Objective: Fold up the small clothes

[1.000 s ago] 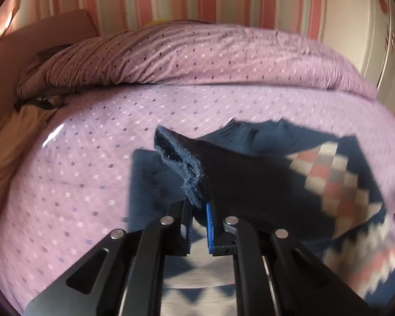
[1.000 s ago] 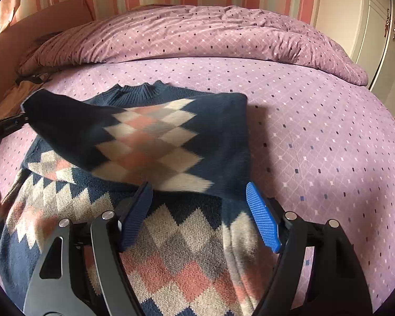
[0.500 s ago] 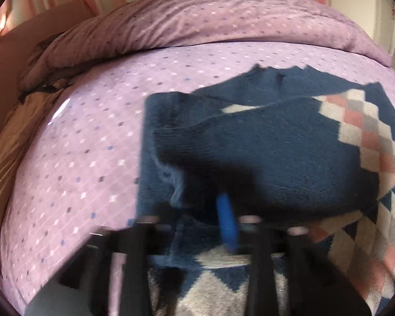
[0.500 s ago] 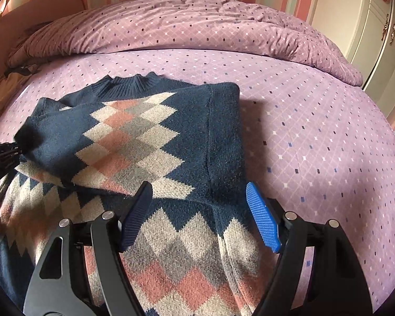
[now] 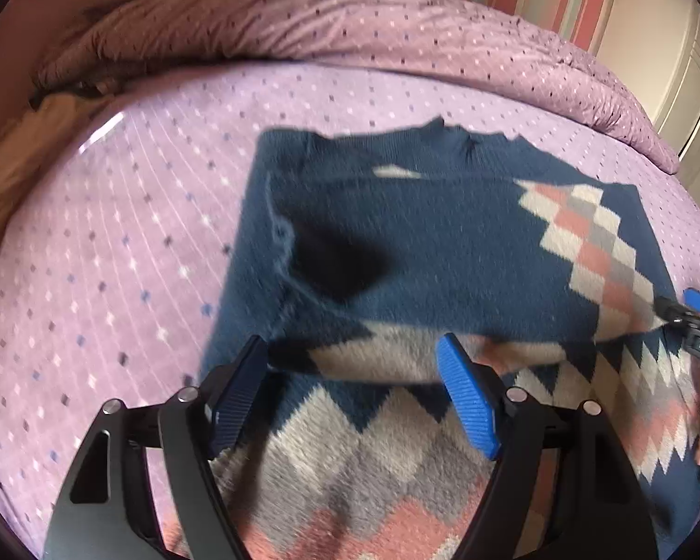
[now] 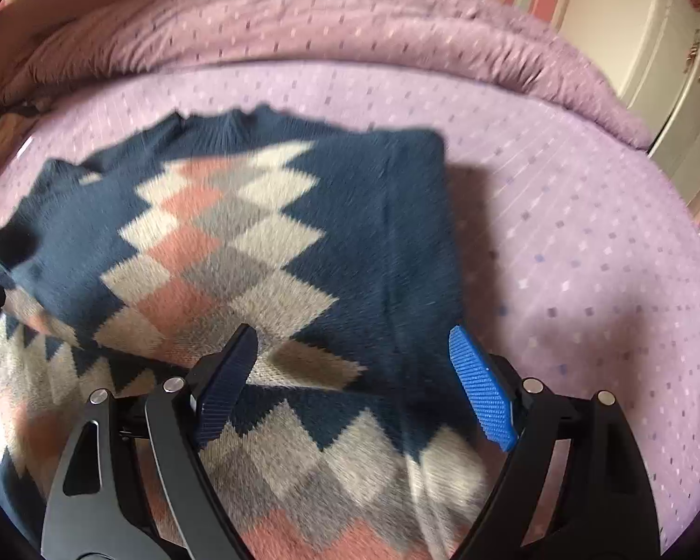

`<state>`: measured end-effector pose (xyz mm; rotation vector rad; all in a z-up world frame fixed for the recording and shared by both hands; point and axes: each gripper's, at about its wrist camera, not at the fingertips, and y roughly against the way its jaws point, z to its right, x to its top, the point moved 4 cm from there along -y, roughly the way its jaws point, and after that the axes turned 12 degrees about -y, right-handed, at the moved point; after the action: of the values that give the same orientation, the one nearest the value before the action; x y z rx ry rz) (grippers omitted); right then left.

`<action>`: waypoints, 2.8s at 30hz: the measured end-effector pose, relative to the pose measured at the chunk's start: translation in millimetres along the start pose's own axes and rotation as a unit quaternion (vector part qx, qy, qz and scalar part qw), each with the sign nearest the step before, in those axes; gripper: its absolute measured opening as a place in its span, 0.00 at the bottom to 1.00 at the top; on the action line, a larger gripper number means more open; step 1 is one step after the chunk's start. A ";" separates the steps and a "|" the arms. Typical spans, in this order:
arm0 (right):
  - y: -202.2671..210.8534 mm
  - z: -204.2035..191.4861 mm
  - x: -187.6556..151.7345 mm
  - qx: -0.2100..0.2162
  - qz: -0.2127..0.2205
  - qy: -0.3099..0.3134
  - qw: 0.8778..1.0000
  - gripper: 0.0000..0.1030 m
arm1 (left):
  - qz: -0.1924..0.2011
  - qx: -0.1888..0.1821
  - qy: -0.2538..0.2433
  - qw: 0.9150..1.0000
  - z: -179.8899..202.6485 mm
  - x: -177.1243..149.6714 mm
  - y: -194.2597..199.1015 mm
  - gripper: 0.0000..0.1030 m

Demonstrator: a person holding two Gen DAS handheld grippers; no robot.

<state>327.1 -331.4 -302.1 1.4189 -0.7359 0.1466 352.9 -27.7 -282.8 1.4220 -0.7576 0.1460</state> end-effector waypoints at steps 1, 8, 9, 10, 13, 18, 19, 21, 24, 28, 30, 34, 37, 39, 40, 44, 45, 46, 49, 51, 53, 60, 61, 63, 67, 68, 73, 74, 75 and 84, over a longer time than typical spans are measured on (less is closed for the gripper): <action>-3.5 -0.9 -0.5 -0.002 -0.004 0.001 1.000 0.82 | -0.001 0.001 -0.001 1.000 0.2 -1.3 -1.0 0.74; -17.7 5.4 -0.6 0.001 -0.029 -0.022 0.999 0.90 | -0.003 -0.008 0.000 1.000 -6.9 -4.8 2.2 0.74; -16.5 5.5 -0.1 0.003 -0.027 -0.024 0.999 0.90 | -0.002 -0.012 0.005 1.000 -9.6 -6.0 4.4 0.74; -11.1 5.8 0.4 0.011 -0.017 -0.026 0.999 0.90 | 0.000 -0.016 0.009 1.000 -12.2 -7.4 7.6 0.74; 11.3 3.3 -1.9 0.042 0.015 -0.027 0.999 0.89 | 0.010 -0.018 0.012 1.000 -19.6 -11.5 23.1 0.74; 56.3 -1.9 -18.0 0.061 0.065 -0.003 0.996 0.91 | 0.014 -0.020 -0.007 1.000 -19.2 -27.5 48.3 0.74; 62.7 -2.9 -21.3 0.061 0.069 0.000 0.996 0.92 | 0.013 -0.020 -0.011 1.000 -16.6 -33.5 54.2 0.74; 80.0 -6.1 -32.2 0.071 0.085 0.010 0.994 0.92 | 0.012 -0.021 -0.013 1.000 -11.8 -42.7 61.9 0.74; 96.6 -11.6 -45.7 0.053 0.101 0.031 0.993 0.92 | 0.014 -0.029 -0.010 0.999 -3.8 -56.3 74.7 0.74; 105.2 -12.1 -60.1 0.052 0.089 0.031 0.994 0.92 | 0.019 -0.040 -0.002 0.999 4.9 -66.8 89.4 0.78; 109.1 -11.4 -69.6 0.049 0.080 0.030 0.995 0.92 | 0.021 -0.039 -0.006 0.999 11.2 -75.5 97.0 0.84; 123.0 -11.4 -101.7 0.065 0.062 0.045 0.995 0.91 | 0.022 -0.054 -0.013 0.998 21.4 -91.7 108.9 0.84; 139.0 -12.8 -130.7 0.081 0.051 0.070 0.993 0.91 | 0.015 -0.067 -0.022 0.997 34.3 -106.2 114.5 0.84; 156.6 -12.8 -148.7 0.108 0.050 0.074 0.990 0.91 | 0.012 -0.073 -0.035 0.997 46.9 -117.2 119.1 0.84; 168.0 -13.6 -160.4 0.131 0.044 0.074 0.988 0.91 | 0.011 -0.077 -0.039 0.996 51.1 -121.4 120.7 0.84; 189.9 -26.3 -208.7 0.174 0.012 0.109 0.979 0.91 | 0.004 -0.085 -0.062 0.994 74.2 -138.7 127.5 0.84; 190.0 -30.0 -217.4 0.174 0.006 0.120 0.977 0.90 | 0.003 -0.087 -0.065 0.994 78.1 -141.5 129.2 0.84; 188.0 -34.3 -228.7 0.173 -0.005 0.134 0.976 0.88 | 0.002 -0.090 -0.067 0.994 81.3 -143.8 131.0 0.84; 182.0 -44.1 -253.0 0.190 -0.033 0.154 0.969 0.80 | 0.003 -0.092 -0.070 0.993 87.2 -147.9 138.8 0.84; 179.8 -50.6 -263.8 0.200 -0.044 0.168 0.964 0.80 | 0.005 -0.090 -0.072 0.993 88.4 -149.2 145.4 0.84; 176.5 -55.9 -275.0 0.207 -0.055 0.188 0.959 0.80 | 0.006 -0.088 -0.075 0.993 88.4 -149.5 151.4 0.84; 163.0 -61.4 -300.2 0.169 -0.049 0.245 0.953 0.73 | 0.016 -0.077 -0.082 0.994 85.9 -148.5 168.3 0.84; 162.6 -61.1 -300.9 0.161 -0.044 0.248 0.954 0.70 | 0.017 -0.076 -0.081 0.994 85.4 -148.3 169.8 0.84; 158.9 -62.4 -302.4 0.148 -0.037 0.262 0.953 0.68 | 0.019 -0.076 -0.079 0.994 85.6 -148.0 172.8 0.84; 152.8 -67.1 -302.1 0.130 -0.019 0.284 0.950 0.54 | 0.017 -0.078 -0.080 0.994 87.8 -149.9 175.2 0.84; 151.2 -67.8 -300.1 0.132 -0.020 0.284 0.949 0.45 | 0.017 -0.079 -0.081 0.993 88.8 -150.6 176.3 0.84; 157.0 -72.6 -294.4 0.156 -0.025 0.264 0.951 0.07 | 0.018 -0.077 -0.084 0.993 90.7 -155.2 181.6 0.84; 160.6 -73.9 -293.6 0.168 -0.030 0.258 0.951 0.07 | 0.019 -0.076 -0.084 0.993 90.1 -155.9 182.3 0.84; 167.3 -73.0 -292.7 0.183 -0.035 0.248 0.951 0.07 | 0.019 -0.075 -0.085 0.993 88.8 -156.7 183.5 0.84; 164.2 -67.2 -314.1 0.197 -0.068 0.208 0.956 0.06 | 0.008 -0.059 -0.085 0.995 70.3 -170.9 184.7 0.84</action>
<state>25.4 -136.1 -332.5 1.7380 -0.2644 0.4906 99.3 -0.6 -225.7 1.3272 -0.9036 -0.0086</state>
